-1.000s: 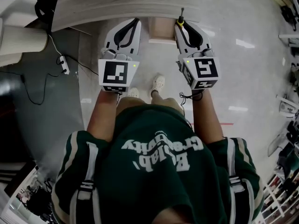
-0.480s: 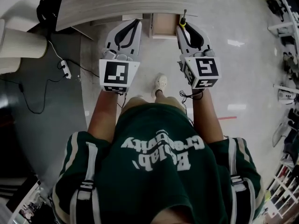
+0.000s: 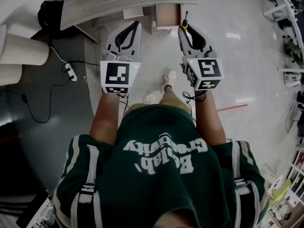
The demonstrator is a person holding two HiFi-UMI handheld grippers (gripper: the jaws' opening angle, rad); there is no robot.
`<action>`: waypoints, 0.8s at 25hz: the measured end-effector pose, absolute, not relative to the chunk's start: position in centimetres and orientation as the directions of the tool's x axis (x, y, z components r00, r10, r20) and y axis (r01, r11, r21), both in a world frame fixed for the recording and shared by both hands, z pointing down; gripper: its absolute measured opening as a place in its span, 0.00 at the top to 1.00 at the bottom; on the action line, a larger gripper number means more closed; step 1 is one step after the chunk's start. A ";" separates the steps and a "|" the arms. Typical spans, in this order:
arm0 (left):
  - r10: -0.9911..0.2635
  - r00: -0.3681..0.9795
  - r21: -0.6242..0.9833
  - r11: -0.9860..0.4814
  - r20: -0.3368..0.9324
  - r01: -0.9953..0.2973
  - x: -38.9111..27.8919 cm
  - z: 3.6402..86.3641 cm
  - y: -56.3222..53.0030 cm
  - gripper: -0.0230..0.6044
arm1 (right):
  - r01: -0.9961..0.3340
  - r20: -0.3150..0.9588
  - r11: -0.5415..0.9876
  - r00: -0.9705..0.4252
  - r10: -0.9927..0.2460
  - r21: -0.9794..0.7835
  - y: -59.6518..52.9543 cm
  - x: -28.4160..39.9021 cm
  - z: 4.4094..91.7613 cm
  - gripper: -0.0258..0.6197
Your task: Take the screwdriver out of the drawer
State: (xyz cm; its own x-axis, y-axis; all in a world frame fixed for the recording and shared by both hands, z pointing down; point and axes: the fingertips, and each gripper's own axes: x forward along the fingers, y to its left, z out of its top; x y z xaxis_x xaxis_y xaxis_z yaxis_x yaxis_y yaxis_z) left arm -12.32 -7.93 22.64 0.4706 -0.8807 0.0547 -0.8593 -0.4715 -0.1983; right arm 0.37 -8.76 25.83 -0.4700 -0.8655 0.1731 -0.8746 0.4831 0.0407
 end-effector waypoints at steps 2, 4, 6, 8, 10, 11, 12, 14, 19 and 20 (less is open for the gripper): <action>-0.875 0.481 -0.199 -0.481 0.052 -0.854 -12.5 22.3 -6.0 0.93 | -0.878 0.169 0.476 -0.463 -0.870 0.047 -6.7 0.1 25.3 0.83; -0.871 0.488 -0.199 -0.487 0.048 -0.850 -12.6 21.9 -5.2 0.93 | -0.882 0.165 0.468 -0.455 -0.875 0.053 -5.8 -0.1 24.8 0.83; -0.869 0.492 -0.200 -0.490 0.043 -0.848 -12.5 21.5 -4.8 0.93 | -0.885 0.162 0.463 -0.450 -0.878 0.054 -5.2 -0.1 24.3 0.83; -0.870 0.492 -0.201 -0.489 0.036 -0.849 -12.4 21.1 -4.2 0.93 | -0.883 0.161 0.466 -0.452 -0.877 0.055 -4.6 -0.1 23.9 0.83; -0.873 0.487 -0.202 -0.482 0.024 -0.853 -12.3 20.6 -3.7 0.93 | -0.880 0.163 0.472 -0.458 -0.874 0.056 -4.0 -0.2 23.6 0.83; -0.874 0.486 -0.203 -0.480 0.021 -0.854 -12.2 20.4 -3.5 0.93 | -0.877 0.163 0.476 -0.462 -0.872 0.059 -3.7 -0.2 23.5 0.83; -0.874 0.485 -0.204 -0.479 0.020 -0.854 -12.0 20.4 -3.4 0.93 | -0.875 0.164 0.480 -0.466 -0.870 0.064 -3.5 -0.2 23.5 0.83; -0.877 0.480 -0.194 -0.475 0.021 -0.858 -11.9 20.5 -3.1 0.93 | -0.871 0.166 0.486 -0.470 -0.867 0.072 -3.1 -0.2 23.5 0.83; -0.880 0.475 -0.142 -0.473 0.022 -0.869 -12.1 20.3 -2.7 0.93 | -0.872 0.168 0.485 -0.470 -0.867 0.063 -2.5 -0.1 23.6 0.83; -0.881 0.473 -0.143 -0.471 0.023 -0.870 -12.2 20.3 -2.5 0.93 | -0.873 0.166 0.485 -0.470 -0.867 0.060 -2.3 -0.1 23.6 0.83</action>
State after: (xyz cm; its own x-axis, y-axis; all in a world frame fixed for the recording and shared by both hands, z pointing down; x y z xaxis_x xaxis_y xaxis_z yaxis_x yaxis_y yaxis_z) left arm -12.22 -2.53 20.28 0.4729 -0.8808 0.0233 -0.8704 -0.4711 -0.1429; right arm -0.12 -2.28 23.61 -0.4700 -0.8668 0.1664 -0.8726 0.4847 0.0604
